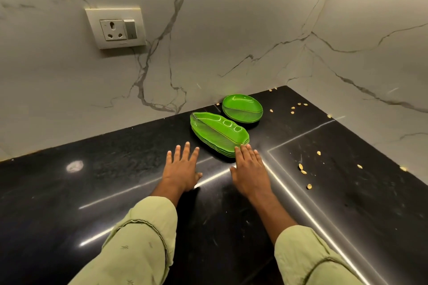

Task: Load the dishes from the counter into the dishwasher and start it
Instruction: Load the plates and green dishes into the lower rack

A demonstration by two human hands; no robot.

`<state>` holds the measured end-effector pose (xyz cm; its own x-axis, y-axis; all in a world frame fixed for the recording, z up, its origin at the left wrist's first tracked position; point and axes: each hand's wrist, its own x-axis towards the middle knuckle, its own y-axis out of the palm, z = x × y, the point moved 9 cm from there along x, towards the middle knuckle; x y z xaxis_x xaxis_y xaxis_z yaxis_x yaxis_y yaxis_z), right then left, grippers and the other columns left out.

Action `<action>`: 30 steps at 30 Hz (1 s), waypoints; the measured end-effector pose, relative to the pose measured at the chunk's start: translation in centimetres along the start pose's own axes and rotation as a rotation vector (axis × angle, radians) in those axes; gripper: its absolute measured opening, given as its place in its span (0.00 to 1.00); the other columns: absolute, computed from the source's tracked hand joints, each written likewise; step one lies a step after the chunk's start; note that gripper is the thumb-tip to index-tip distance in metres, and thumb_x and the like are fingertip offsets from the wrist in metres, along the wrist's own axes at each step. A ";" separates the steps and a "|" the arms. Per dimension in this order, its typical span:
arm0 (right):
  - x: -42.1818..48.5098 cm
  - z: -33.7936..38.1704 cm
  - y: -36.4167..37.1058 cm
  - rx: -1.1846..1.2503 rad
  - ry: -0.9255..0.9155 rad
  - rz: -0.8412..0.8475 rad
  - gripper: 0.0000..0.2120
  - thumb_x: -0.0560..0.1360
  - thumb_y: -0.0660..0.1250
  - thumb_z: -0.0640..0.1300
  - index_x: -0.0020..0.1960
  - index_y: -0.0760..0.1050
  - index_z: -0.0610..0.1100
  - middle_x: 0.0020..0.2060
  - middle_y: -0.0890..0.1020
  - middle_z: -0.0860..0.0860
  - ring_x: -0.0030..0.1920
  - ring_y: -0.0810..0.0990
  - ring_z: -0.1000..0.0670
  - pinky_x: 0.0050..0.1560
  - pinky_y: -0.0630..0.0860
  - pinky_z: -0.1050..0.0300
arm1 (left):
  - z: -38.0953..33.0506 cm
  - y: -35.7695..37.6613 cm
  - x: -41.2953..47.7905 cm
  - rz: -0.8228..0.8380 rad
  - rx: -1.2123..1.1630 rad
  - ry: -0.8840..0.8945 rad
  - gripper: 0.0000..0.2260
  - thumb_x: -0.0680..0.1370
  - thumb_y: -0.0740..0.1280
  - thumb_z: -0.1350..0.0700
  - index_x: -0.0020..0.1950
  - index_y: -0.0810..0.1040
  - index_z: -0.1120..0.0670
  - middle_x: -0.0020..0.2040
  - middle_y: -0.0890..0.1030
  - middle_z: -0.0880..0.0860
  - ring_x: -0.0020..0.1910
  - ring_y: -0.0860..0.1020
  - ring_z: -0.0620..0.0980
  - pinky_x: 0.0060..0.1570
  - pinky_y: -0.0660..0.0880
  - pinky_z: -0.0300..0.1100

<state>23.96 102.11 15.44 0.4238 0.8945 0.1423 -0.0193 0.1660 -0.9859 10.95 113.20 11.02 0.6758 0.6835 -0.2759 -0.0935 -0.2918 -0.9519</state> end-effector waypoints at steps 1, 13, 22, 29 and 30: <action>0.8 0.1 0.3 0.007 -0.003 0.008 0.30 0.80 0.61 0.48 0.77 0.58 0.39 0.76 0.62 0.40 0.78 0.56 0.42 0.77 0.49 0.48 | 0.3 0.2 0.6 0.011 -0.001 -0.008 0.37 0.82 0.59 0.41 0.81 0.39 0.49 0.80 0.36 0.55 0.79 0.39 0.60 0.77 0.41 0.59; 9.7 1.6 6.2 0.026 -0.067 0.200 0.31 0.81 0.58 0.49 0.79 0.51 0.40 0.79 0.55 0.43 0.79 0.49 0.45 0.78 0.46 0.48 | 2.7 3.8 6.6 0.369 -0.148 -0.147 0.55 0.71 0.77 0.44 0.81 0.38 0.55 0.80 0.35 0.53 0.79 0.39 0.62 0.76 0.48 0.64; 12.3 3.7 8.9 -0.070 -0.023 0.234 0.14 0.72 0.67 0.36 0.56 0.77 0.33 0.59 0.78 0.33 0.60 0.78 0.34 0.55 0.77 0.43 | 2.4 3.9 8.9 0.483 -0.164 -0.233 0.64 0.65 0.82 0.49 0.79 0.33 0.55 0.78 0.29 0.48 0.78 0.35 0.61 0.72 0.52 0.70; 12.6 4.5 7.0 -0.144 0.001 0.163 0.08 0.78 0.62 0.38 0.56 0.75 0.41 0.51 0.82 0.43 0.51 0.82 0.42 0.44 0.75 0.53 | 2.3 4.0 8.8 0.493 -0.183 -0.240 0.64 0.65 0.82 0.48 0.79 0.33 0.55 0.78 0.28 0.49 0.78 0.34 0.62 0.71 0.53 0.71; 12.5 4.5 6.6 -0.172 -0.006 0.158 0.08 0.79 0.60 0.38 0.57 0.74 0.41 0.52 0.81 0.43 0.52 0.82 0.42 0.45 0.75 0.53 | 2.3 4.0 8.8 0.493 -0.177 -0.235 0.64 0.65 0.81 0.48 0.79 0.33 0.55 0.78 0.28 0.50 0.78 0.35 0.62 0.71 0.53 0.71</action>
<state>25.08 116.28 11.09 0.4225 0.9063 -0.0145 0.0701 -0.0486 -0.9964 14.86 119.55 4.54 0.4003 0.5627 -0.7233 -0.2187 -0.7078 -0.6717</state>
